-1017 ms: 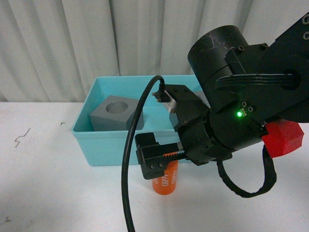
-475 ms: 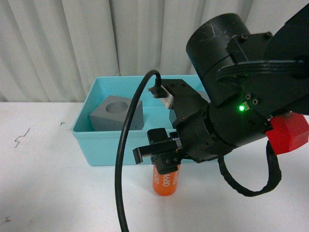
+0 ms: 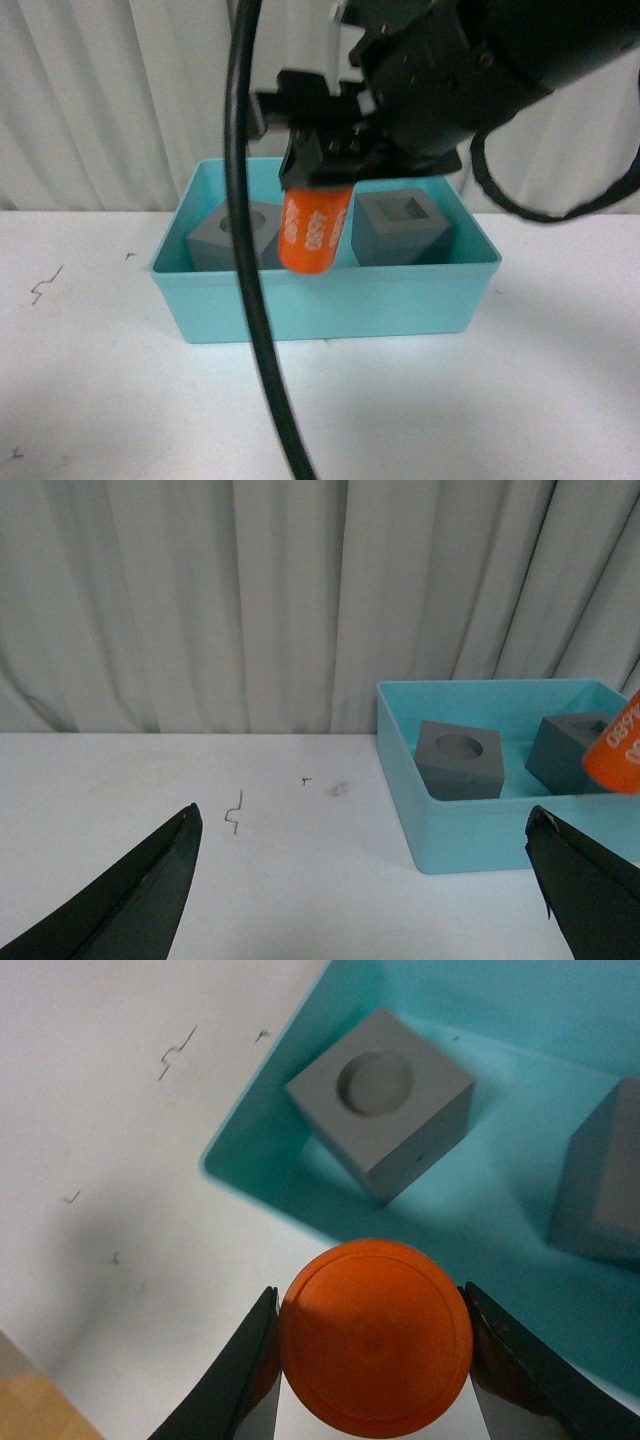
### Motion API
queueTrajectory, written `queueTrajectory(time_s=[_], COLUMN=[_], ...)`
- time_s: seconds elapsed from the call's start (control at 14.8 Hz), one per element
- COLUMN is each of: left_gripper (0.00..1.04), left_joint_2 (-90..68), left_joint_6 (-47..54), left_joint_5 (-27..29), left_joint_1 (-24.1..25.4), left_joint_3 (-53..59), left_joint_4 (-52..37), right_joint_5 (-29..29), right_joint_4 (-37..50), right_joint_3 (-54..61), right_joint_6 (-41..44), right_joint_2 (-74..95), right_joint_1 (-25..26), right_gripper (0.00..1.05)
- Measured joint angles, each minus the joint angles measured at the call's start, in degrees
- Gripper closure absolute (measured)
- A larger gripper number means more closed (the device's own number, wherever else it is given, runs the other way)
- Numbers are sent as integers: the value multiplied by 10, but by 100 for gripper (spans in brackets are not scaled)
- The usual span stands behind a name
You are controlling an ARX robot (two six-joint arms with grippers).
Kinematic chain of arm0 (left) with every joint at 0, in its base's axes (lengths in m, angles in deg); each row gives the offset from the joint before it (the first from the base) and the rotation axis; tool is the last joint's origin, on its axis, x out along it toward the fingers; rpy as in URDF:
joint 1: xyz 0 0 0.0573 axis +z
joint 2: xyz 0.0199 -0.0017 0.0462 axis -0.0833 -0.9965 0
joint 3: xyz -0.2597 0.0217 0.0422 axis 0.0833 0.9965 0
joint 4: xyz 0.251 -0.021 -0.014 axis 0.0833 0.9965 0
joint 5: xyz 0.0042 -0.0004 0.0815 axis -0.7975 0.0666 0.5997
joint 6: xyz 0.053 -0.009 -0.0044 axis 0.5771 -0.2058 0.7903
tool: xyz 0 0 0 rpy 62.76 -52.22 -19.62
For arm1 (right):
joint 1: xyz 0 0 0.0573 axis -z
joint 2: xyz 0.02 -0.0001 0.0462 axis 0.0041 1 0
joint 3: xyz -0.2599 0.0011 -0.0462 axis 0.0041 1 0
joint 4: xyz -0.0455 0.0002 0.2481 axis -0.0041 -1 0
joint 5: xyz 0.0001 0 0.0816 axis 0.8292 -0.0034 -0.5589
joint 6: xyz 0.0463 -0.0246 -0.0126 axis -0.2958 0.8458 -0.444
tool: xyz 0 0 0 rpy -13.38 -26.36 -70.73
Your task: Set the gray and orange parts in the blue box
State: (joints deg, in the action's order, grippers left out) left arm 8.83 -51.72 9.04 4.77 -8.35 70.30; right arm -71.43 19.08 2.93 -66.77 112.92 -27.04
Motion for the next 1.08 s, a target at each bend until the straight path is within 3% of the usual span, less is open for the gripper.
queueTrajectory(time_s=[0.2, 1.08], left_gripper=[7, 7], left_joint_2=[0, 0], left_joint_6=[0, 0], left_joint_5=[0, 0], left_joint_1=[0, 0], left_joint_3=[0, 0], left_joint_4=[0, 0], right_joint_5=[3, 2], right_joint_4=[-17, 10], right_joint_3=[-66, -131], right_joint_6=[11, -8], right_joint_2=[17, 180], right_joint_1=[50, 55], right_gripper=[58, 59])
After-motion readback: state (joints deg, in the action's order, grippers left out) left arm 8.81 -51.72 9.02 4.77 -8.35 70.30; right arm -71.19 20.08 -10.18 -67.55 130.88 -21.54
